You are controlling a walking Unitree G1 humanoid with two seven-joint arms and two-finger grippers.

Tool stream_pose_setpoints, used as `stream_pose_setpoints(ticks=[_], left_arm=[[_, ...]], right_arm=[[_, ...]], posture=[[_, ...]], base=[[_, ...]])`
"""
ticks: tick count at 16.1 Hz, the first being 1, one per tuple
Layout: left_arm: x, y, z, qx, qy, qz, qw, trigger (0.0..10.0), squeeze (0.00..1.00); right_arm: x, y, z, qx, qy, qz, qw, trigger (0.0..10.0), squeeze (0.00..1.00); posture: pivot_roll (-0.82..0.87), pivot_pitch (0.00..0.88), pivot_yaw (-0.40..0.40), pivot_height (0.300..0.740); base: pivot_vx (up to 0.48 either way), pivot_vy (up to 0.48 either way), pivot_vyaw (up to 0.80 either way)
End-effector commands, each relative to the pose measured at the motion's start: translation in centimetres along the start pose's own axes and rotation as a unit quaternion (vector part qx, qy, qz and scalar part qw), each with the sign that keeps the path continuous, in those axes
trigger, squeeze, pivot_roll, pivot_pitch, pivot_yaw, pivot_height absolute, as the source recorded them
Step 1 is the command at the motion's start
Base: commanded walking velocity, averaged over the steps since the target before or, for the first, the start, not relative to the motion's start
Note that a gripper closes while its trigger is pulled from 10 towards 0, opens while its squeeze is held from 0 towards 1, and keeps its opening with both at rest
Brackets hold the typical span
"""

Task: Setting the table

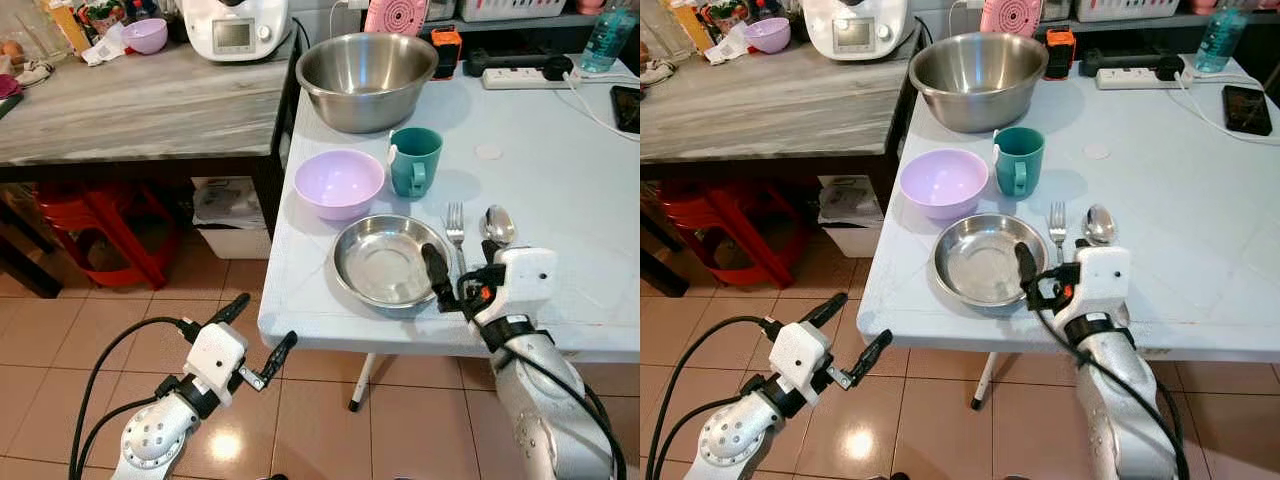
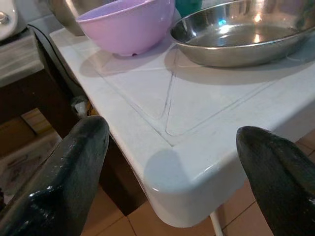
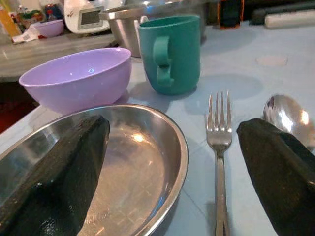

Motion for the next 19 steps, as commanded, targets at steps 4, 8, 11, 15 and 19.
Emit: stream_pose_setpoints(ticks=[4, 8, 11, 15, 19], left_arm=[[-1.0, 0.0, -1.6, 0.007, 0.010, -0.005, 1.000, 10.0, 0.00], [-0.9, 0.4, -1.0, 0.008, 0.007, -0.002, 1.000, 10.0, 0.00], [-0.7, 0.4, -0.8, 0.010, 0.006, -0.003, 1.000, 10.0, 0.00], [-0.6, 0.3, -0.7, 0.011, 0.008, -0.006, 1.000, 10.0, 0.00], [-1.4, 0.0, -0.5, 0.014, 0.003, -0.009, 1.000, 10.0, 0.00]], right_arm=[[0.6, -1.3, 0.5, 0.030, -0.007, -0.028, 0.999, 10.0, 0.00], [1.5, -1.4, 0.2, 0.044, 0.003, -0.033, 0.998, 10.0, 0.00], [2.0, -2.2, -0.2, 0.089, 0.012, -0.050, 0.995, 10.0, 0.00], [2.3, -3.3, -0.7, 0.105, 0.024, -0.071, 0.992, 0.0, 0.00], [2.6, -3.1, -1.2, 0.115, 0.036, -0.069, 0.990, 0.0, 0.00]], posture=[[-0.14, 0.154, 0.107, 0.740], [-0.14, 0.160, 0.111, 0.740], [-0.14, 0.161, 0.111, 0.740], [-0.12, 0.166, 0.114, 0.740], [-0.12, 0.172, 0.117, 0.740]], base=[[0.000, 0.000, 0.00], [0.000, 0.000, 0.00], [0.000, 0.000, 0.00], [0.000, 0.000, 0.00], [0.000, 0.000, 0.00]])
Point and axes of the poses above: a point about 5 cm out from each wrist's last joint towards the gripper, its own x axis pointing out of the wrist towards the gripper, its own y axis along the axis of the wrist's last joint, z = x × y, the point moved 5 cm from there along x, pointing out of the wrist towards the gripper, and after that the axes turned 6 degrees about -x, right-handed, at the moved point
